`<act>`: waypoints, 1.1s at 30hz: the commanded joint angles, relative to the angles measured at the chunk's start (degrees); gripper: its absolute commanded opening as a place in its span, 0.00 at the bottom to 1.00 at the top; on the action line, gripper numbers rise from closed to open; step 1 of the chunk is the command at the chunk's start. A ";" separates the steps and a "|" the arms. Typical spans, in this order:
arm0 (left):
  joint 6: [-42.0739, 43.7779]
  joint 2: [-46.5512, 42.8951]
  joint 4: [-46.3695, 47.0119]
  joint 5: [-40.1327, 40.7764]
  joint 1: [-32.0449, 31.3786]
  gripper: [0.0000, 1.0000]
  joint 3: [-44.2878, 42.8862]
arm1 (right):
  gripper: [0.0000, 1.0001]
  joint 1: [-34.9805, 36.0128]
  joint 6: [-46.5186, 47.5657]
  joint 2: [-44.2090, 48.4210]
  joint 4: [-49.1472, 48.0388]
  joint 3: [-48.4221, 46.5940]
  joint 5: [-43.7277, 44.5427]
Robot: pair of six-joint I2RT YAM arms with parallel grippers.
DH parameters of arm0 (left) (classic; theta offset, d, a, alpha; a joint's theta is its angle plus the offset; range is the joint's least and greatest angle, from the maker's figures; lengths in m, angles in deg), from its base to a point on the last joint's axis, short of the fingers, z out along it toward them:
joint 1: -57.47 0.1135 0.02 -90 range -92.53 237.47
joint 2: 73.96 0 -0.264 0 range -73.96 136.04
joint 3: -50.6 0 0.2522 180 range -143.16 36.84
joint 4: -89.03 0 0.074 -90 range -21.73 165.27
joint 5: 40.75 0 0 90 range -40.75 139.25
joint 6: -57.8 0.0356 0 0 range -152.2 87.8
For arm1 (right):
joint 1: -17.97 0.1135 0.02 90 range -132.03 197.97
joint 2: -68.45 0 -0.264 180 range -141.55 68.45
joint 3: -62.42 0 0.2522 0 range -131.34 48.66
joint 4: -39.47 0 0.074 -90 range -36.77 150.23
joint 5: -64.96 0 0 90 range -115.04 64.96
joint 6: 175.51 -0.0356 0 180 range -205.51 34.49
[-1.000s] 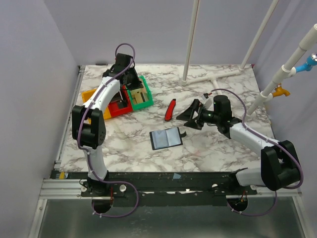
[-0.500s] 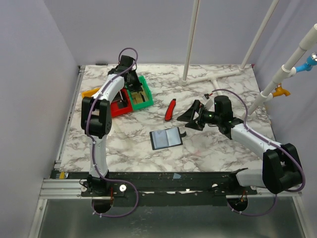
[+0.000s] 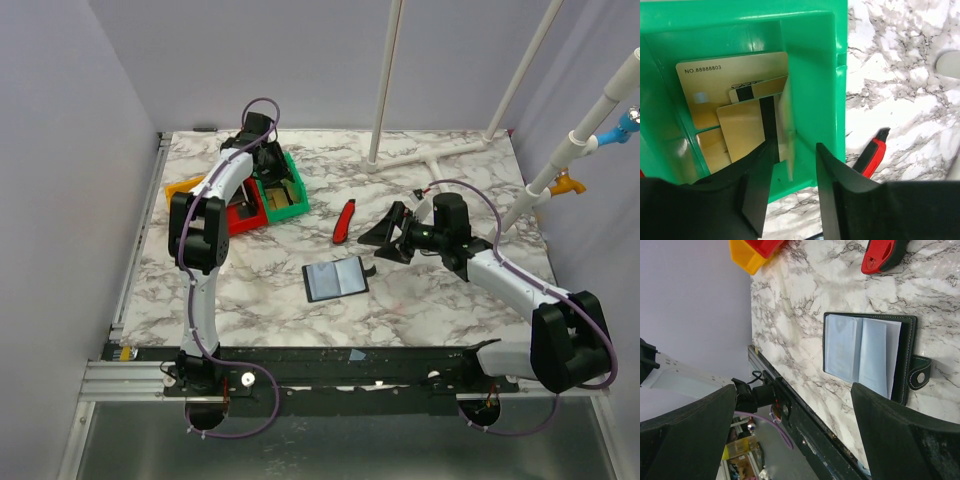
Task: Take the credit cards out of the card holder
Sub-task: Place the credit card in the storage box, then remove the credit card from the card holder.
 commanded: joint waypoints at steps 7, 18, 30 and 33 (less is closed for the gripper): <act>2.69 -3.51 -3.52 0.10 0.45 0.61 -3.80 | 1.00 -0.11 0.70 0.63 0.32 -0.93 0.92; 4.10 -12.59 -4.21 -0.24 0.37 0.71 -1.55 | 1.00 -0.17 0.99 -0.49 -0.47 -0.84 0.75; 3.44 -35.21 3.22 -3.34 -2.10 0.71 23.92 | 1.00 -0.05 2.87 -2.25 -0.03 -0.84 2.57; 2.82 -41.76 5.26 -3.44 -4.02 0.71 31.71 | 1.00 0.28 3.64 -2.49 0.78 -0.95 3.47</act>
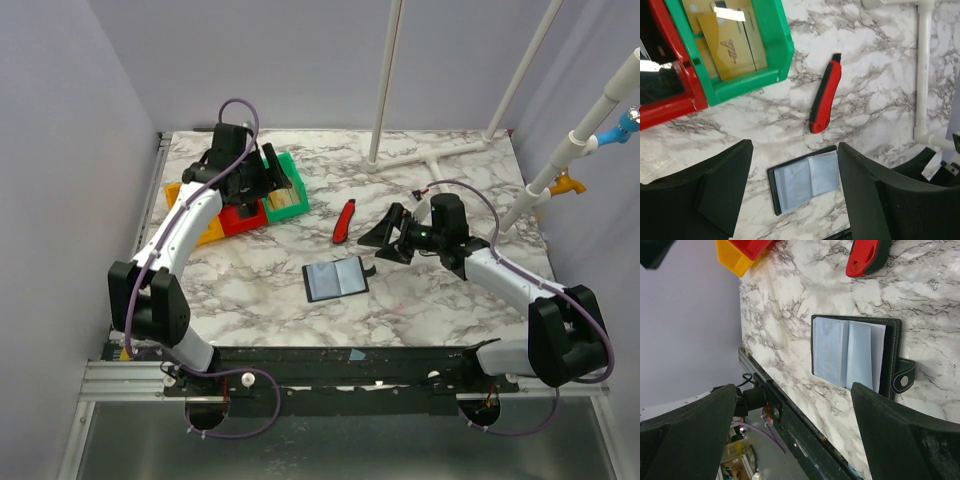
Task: Take the credit cards out of the card holder
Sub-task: Remove the credit card from the card holder.
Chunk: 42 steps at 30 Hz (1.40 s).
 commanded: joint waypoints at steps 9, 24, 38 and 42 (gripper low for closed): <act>-3.43 -20.23 8.25 -0.26 -12.75 0.71 26.44 | 1.00 3.26 3.43 -2.89 1.86 -1.79 5.46; -10.92 -15.81 22.57 -3.66 -21.11 0.07 40.22 | 1.00 5.99 3.33 -4.24 2.38 -2.60 8.19; -10.90 -6.30 23.88 -2.48 -21.72 0.00 39.39 | 1.00 6.30 3.53 -4.58 2.48 -2.86 8.54; -11.10 -4.33 24.50 -2.48 -22.07 0.00 39.05 | 1.00 6.27 3.53 -4.78 2.46 -2.95 8.56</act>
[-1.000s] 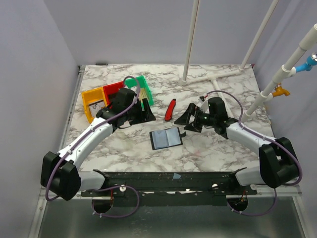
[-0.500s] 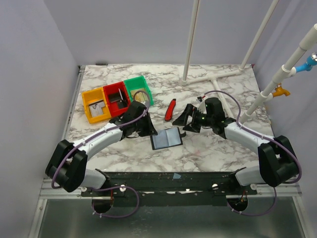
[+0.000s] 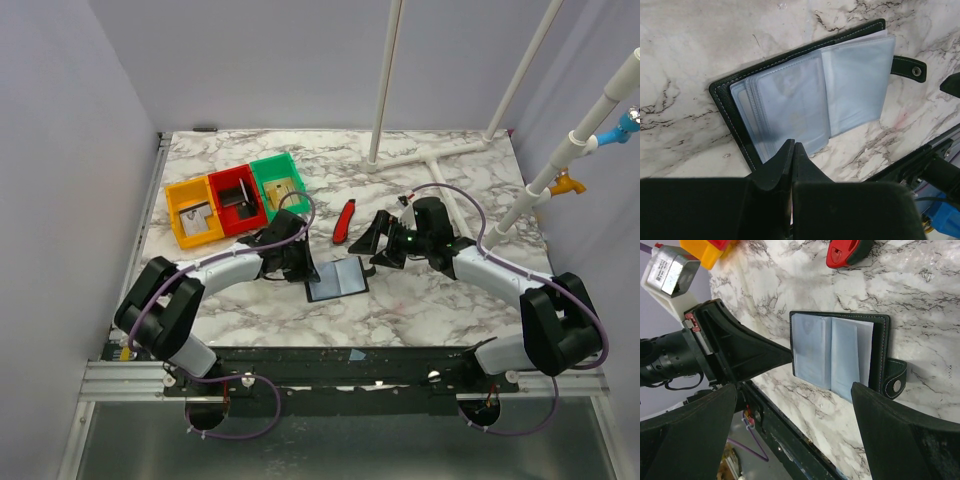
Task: Take the credit cards out of the card holder
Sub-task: Remove the credit card from the card holder.
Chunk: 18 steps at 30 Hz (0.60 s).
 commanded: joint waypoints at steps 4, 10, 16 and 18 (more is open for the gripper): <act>-0.82 3.29 1.51 1.21 -0.87 0.00 -1.26 | 1.00 0.31 0.93 -0.94 0.49 -1.72 1.21; -1.22 5.22 1.30 1.85 -1.53 0.00 -2.07 | 1.00 0.39 1.02 -0.77 0.49 -1.75 1.34; -1.47 7.05 1.43 1.73 -2.59 0.00 -3.74 | 1.00 0.49 1.11 -0.46 0.79 -1.53 1.69; -1.63 7.80 1.57 1.67 -2.79 0.00 -4.26 | 1.00 0.68 1.19 -0.26 0.97 -1.57 1.99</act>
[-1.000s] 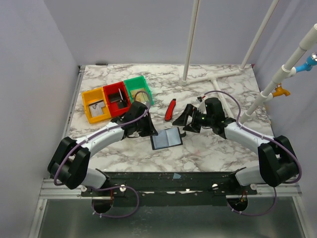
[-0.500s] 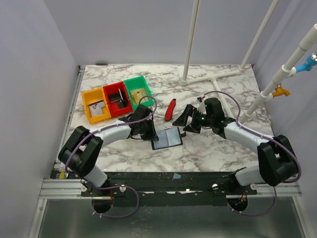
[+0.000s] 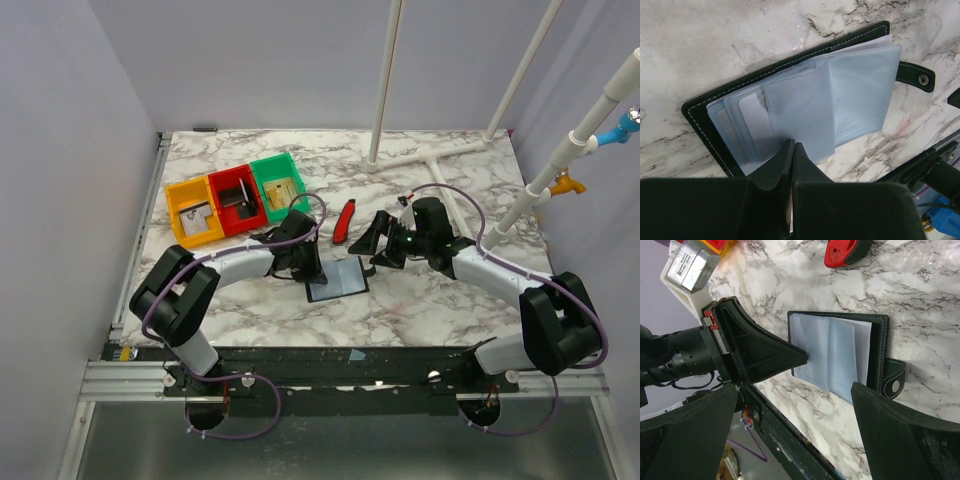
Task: Take the credit cards out of the card holder
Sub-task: Remove the credit card from the card holder.
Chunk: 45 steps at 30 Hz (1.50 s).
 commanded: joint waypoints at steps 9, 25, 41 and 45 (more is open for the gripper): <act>-0.84 4.13 1.33 0.53 -1.00 0.00 -3.34 | 0.95 2.87 1.43 -0.73 1.39 -1.61 4.07; -0.76 4.00 1.27 0.13 -1.08 0.00 -3.57 | 0.49 10.81 3.99 -11.60 2.53 -7.17 12.68; -0.81 3.75 1.53 -0.01 -1.19 0.00 -3.28 | 0.47 15.66 7.58 -17.47 5.87 -10.77 21.92; -0.76 3.68 1.51 0.07 -1.17 0.00 -3.19 | 0.46 16.03 7.83 -18.36 5.87 -11.19 22.62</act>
